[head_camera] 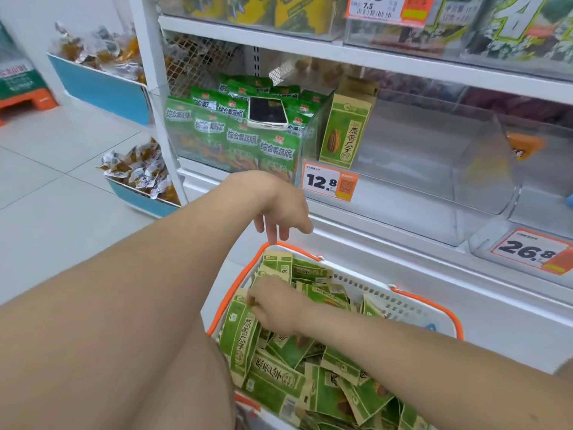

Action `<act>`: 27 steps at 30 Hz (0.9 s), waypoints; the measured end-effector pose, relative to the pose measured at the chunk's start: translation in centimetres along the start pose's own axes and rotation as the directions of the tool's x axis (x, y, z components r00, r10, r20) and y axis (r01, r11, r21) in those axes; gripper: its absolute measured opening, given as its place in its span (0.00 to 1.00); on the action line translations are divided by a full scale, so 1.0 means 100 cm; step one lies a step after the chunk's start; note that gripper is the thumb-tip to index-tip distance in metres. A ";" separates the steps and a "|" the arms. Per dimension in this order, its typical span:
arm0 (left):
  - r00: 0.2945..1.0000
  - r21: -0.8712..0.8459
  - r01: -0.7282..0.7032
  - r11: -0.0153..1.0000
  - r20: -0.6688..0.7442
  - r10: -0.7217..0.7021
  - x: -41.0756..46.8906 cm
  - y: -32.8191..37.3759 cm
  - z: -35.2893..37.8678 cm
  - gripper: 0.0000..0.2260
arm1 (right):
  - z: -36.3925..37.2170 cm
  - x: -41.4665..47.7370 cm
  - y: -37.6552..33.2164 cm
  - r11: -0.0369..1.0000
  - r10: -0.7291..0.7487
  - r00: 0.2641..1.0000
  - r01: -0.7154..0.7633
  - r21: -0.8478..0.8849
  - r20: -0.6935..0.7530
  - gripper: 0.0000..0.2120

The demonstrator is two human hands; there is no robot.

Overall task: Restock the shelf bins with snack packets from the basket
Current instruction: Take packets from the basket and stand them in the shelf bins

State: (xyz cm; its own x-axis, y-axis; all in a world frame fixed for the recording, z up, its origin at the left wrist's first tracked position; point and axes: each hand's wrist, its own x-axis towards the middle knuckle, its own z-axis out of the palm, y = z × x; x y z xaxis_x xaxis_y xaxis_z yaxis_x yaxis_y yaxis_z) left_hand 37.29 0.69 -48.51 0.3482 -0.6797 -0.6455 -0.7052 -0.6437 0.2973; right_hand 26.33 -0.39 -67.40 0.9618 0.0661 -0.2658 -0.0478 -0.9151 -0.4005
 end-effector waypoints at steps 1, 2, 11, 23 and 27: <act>1.000 0.003 -0.001 1.000 -0.004 0.001 0.000 0.000 -0.001 0.16 | 0.000 0.000 0.001 0.994 0.051 0.998 -0.046 0.100 -0.042 0.09; 1.000 0.013 -0.001 1.000 -0.007 0.001 0.000 0.001 -0.002 0.16 | -0.003 -0.002 -0.001 0.974 0.101 0.994 -0.088 0.209 -0.050 0.10; 0.999 0.115 0.041 0.993 -0.017 -0.039 -0.004 0.006 -0.007 0.16 | -0.074 -0.017 0.011 0.722 0.360 0.933 -0.283 0.631 0.006 0.07; 0.957 -0.366 -0.290 0.884 -0.138 0.257 -0.018 0.034 -0.006 0.24 | -0.208 -0.080 0.019 0.842 0.514 0.607 -0.224 0.491 -0.606 0.06; 0.876 -0.614 -0.481 0.626 -0.373 0.307 -0.014 0.046 -0.006 0.14 | -0.237 -0.098 0.020 0.760 0.553 0.521 0.004 0.650 -0.650 0.01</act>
State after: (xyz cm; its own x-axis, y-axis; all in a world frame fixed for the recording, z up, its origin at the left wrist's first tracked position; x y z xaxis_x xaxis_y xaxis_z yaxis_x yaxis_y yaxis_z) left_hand 33.92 -1.55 -45.77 0.3190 -0.9238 -0.2116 -0.2292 -0.2918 0.9286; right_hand 23.17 -12.31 -44.85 0.6499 -0.7303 0.2105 -0.2077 -0.4370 -0.8751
